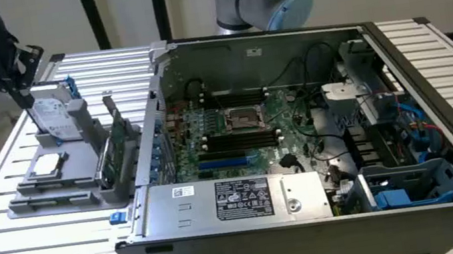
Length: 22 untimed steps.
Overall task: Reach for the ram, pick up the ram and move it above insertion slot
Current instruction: 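Reach for the ram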
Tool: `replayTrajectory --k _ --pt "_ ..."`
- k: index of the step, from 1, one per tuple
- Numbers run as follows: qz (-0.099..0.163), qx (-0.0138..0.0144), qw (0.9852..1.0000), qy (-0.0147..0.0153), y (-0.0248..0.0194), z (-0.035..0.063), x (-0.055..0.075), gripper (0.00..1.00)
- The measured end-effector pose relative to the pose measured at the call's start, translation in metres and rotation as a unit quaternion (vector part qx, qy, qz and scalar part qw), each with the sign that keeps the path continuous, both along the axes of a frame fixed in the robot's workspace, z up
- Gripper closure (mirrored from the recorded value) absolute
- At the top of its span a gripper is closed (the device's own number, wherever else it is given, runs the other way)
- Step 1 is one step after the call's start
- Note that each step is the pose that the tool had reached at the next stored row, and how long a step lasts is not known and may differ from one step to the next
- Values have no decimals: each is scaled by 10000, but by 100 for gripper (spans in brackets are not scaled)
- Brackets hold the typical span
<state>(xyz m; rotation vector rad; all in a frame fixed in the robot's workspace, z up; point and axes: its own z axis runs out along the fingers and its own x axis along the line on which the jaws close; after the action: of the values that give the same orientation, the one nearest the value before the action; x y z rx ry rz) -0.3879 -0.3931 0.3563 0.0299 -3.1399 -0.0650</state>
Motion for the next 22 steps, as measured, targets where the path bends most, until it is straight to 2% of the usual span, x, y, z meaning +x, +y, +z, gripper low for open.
replayTrajectory --k 13,15,22 --pt "1 10 10000 0 -10 0 -1 89" --pt "0 10 10000 0 -73 0 -2 89" --pt "0 10 10000 0 -389 0 -36 89"
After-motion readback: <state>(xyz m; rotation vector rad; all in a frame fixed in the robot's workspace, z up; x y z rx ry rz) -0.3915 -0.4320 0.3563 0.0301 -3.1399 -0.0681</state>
